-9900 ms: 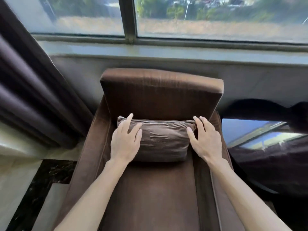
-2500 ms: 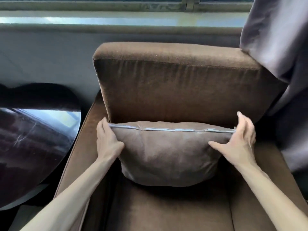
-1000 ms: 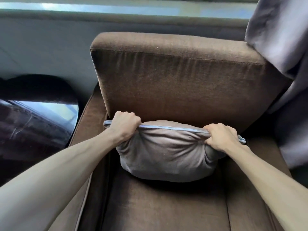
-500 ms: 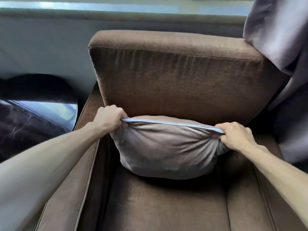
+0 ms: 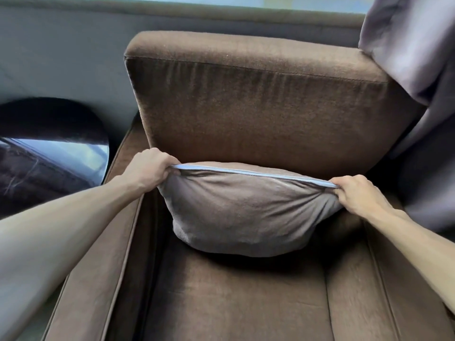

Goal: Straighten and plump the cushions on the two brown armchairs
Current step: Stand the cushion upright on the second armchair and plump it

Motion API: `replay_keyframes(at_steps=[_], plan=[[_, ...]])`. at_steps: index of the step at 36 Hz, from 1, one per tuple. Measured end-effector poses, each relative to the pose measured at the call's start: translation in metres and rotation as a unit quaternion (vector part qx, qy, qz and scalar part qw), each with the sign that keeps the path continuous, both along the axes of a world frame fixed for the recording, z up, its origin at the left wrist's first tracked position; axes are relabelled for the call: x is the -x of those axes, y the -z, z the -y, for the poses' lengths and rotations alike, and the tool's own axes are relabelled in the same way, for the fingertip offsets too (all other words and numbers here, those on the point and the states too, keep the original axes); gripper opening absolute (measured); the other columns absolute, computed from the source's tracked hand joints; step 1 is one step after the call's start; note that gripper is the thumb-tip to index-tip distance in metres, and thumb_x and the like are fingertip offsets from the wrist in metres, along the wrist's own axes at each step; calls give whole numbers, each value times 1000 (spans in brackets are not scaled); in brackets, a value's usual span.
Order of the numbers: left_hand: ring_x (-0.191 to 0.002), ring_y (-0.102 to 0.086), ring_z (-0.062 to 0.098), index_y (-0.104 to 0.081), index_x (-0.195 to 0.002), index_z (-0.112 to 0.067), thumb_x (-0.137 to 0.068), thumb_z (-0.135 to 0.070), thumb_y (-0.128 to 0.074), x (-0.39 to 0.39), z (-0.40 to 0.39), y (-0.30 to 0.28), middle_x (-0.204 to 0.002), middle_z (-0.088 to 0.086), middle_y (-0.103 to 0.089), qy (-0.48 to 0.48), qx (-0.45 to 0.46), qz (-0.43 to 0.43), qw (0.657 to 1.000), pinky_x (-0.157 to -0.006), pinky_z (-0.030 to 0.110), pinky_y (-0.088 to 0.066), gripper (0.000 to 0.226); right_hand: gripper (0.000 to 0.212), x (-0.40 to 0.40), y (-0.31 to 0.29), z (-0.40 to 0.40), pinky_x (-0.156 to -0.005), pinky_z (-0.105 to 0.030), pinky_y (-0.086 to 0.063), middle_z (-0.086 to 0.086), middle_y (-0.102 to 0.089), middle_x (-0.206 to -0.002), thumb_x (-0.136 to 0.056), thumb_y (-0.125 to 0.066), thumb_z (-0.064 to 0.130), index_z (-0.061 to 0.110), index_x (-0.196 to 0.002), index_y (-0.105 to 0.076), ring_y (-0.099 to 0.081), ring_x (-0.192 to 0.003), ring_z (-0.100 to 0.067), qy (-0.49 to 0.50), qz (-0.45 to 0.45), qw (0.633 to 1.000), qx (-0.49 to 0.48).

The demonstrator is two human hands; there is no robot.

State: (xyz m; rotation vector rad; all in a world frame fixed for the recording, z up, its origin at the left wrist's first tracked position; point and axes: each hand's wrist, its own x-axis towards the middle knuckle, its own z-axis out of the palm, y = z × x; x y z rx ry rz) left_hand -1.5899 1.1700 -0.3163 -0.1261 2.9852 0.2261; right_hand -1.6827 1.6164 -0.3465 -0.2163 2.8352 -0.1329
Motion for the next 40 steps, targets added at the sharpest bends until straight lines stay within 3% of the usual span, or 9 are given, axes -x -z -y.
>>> replay_keyframes(at_steps=[4,11,14,17,23,27,31,36,40], plan=[[-102,-62,37,-75,-105,-27,-89,-10,-59,1,11,1,-97,9,-74,-14,-35,6,999,-83,47,-53,28,28,4,8,-15,-82,-49,-57,-10,-74,-99,-94,-58,20,44,-103,-68,-66,-95,-41,19,-3,999,28],[-93,-62,44,-77,-100,-21,-87,-15,-63,4,11,-5,-88,19,-70,-18,9,-57,998,-74,45,-49,20,24,1,-19,-6,-70,-39,-38,-20,-72,-101,-95,-58,16,25,-107,-76,-66,-97,-44,31,-111,993,-22],[-91,-62,44,-75,-98,-23,-89,-20,-61,-1,10,11,-89,16,-71,-52,12,-62,997,-73,46,-52,17,22,-3,-10,2,-75,-40,-41,-16,-73,-101,-97,-55,18,24,-106,-74,-66,-100,-40,40,-114,992,-27],[-100,-64,38,-72,-100,-22,-86,-10,-56,-11,-1,29,-103,8,-72,-76,27,-108,991,-74,44,-52,24,24,-15,7,10,-85,-46,-41,-10,-72,-110,-96,-56,17,20,-115,-70,-60,-108,-36,37,-160,986,-28],[-131,-52,31,-57,-135,-6,-93,-14,-52,-54,-84,60,-146,10,-53,57,22,-310,949,-108,46,-41,44,53,-91,25,72,-108,-53,-36,-19,-52,-146,-83,-57,6,3,-135,-55,-47,-131,-39,-52,-366,927,59],[-149,-30,20,-37,-151,-7,-99,-34,-48,-76,-148,98,-163,5,-28,191,-19,-232,954,-120,44,-30,60,80,-144,60,132,-120,-55,-30,-19,-40,-159,-74,-60,22,-2,-148,-44,-37,-148,-34,-219,-259,939,64],[-154,-11,20,-18,-157,-8,-103,-49,-32,-67,-145,131,-167,6,-10,177,41,-147,972,-123,45,-22,69,93,-138,100,144,-126,-50,-22,-15,-19,-168,-83,-62,33,1,-158,-16,-19,-157,-28,-223,-178,958,3],[-153,-17,17,-19,-158,-12,-99,-55,-36,-32,-114,146,-166,1,-15,201,91,-130,967,-124,40,-22,75,87,-97,119,132,-125,-41,-23,-2,-31,-166,-90,-56,59,12,-159,-33,-35,-151,-16,-206,-188,960,23],[-152,-20,12,-19,-158,-17,-100,-56,-34,-23,-95,154,-166,-5,-16,211,119,-133,961,-124,36,-21,72,76,-79,131,109,-123,-38,-30,2,-31,-166,-98,-49,60,15,-158,-35,-34,-151,-12,-236,-226,945,10]])
